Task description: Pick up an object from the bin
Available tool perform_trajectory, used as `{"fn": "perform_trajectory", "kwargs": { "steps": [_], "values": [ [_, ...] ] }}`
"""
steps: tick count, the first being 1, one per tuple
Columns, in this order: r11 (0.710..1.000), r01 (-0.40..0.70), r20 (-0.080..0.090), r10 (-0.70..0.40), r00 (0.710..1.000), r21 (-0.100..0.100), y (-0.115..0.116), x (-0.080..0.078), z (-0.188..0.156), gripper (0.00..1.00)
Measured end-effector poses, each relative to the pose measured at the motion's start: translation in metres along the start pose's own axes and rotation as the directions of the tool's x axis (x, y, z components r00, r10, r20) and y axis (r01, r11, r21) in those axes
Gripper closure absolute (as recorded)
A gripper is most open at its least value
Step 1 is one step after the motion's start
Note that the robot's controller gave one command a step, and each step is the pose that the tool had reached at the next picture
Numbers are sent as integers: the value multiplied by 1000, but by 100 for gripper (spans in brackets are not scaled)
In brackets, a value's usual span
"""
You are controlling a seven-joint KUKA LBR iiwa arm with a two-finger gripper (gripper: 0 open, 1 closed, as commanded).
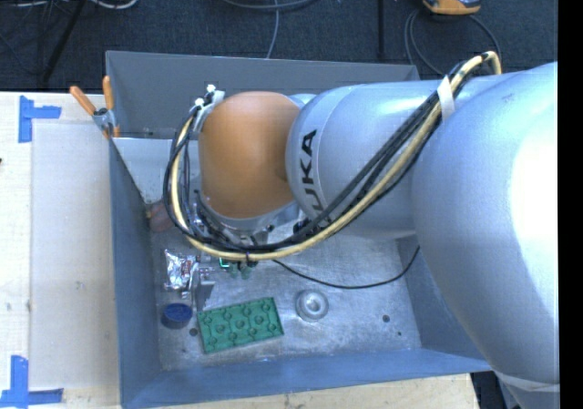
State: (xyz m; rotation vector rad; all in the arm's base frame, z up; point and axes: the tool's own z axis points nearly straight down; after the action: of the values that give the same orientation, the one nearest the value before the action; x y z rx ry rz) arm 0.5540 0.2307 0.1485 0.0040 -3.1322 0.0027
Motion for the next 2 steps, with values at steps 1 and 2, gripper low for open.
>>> {"fn": "perform_trajectory", "kwargs": {
  "steps": [1,2],
  "values": [
    [999,-36,16,36,999,-5,3,4,51,0],
    [999,-38,12,38,999,-9,5,5,51,100]
  ]
}}
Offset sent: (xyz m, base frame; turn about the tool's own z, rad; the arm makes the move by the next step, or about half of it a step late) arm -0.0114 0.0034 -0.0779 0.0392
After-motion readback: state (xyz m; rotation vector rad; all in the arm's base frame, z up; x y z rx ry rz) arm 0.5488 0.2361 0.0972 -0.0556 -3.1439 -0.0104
